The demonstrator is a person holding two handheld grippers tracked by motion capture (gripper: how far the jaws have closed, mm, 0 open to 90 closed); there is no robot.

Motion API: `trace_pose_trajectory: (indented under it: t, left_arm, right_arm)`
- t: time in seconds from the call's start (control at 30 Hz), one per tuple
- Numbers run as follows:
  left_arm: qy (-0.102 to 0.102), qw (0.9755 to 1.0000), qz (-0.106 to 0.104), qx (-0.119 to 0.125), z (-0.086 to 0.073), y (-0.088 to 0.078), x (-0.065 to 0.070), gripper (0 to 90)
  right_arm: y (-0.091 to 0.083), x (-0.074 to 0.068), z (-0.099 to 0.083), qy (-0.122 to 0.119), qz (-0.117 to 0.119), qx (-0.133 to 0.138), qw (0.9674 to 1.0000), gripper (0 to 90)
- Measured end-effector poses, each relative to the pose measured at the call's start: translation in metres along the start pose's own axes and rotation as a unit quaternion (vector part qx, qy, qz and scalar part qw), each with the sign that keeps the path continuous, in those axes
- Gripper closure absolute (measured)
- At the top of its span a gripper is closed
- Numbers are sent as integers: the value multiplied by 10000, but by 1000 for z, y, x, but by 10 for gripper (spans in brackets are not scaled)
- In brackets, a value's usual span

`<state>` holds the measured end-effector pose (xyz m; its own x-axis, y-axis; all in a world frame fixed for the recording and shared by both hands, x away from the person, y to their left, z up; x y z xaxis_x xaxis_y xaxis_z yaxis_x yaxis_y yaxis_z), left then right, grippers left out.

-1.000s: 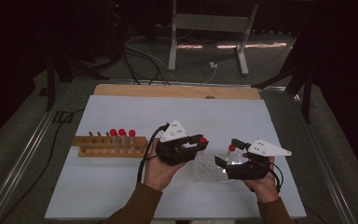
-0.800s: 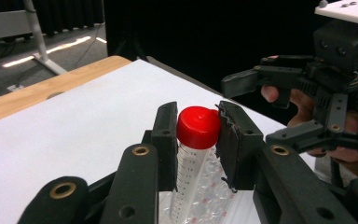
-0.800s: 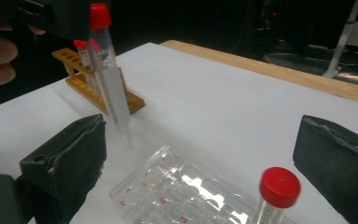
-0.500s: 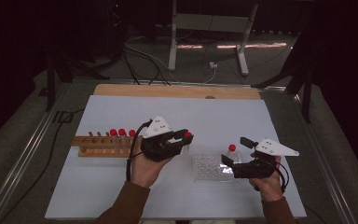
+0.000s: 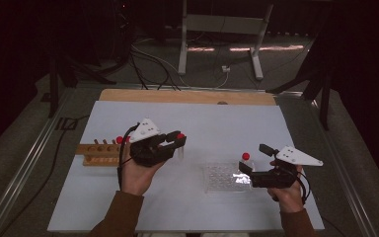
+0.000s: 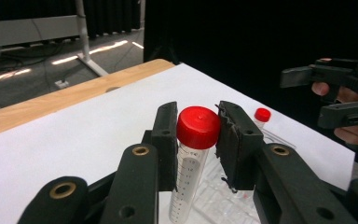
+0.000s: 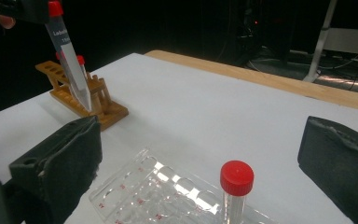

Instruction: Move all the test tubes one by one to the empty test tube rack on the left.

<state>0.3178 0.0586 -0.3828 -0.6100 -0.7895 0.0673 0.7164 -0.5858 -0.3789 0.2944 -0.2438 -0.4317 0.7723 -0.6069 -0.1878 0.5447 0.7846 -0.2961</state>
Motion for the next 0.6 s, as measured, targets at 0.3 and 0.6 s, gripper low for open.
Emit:
trace_pose_trajectory:
  t: [0.3, 0.6]
  left_arm:
    - [-25, 9994, 340, 2, -3, -14, -23, 706]
    - [-95, 9971, 749, -9, -12, -29, -49, 706]
  right_arm:
    - [-2, 1, 0, -11, -9, 18, 10000, 0]
    - [-5, 3, 0, 19, -34, 47, 10000, 0]
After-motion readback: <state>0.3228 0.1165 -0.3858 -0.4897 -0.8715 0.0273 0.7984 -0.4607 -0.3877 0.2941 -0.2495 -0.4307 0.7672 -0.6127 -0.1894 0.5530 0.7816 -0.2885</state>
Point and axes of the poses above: each handheld gripper's, and its own axes: y roughly forward along the jaws, z roughly out of its top, x roughly to its right, the point moved 5 cm from there along y, roughly forward along the jaws, and after that the axes turned 12 degrees about z, right-handed, at the moved point
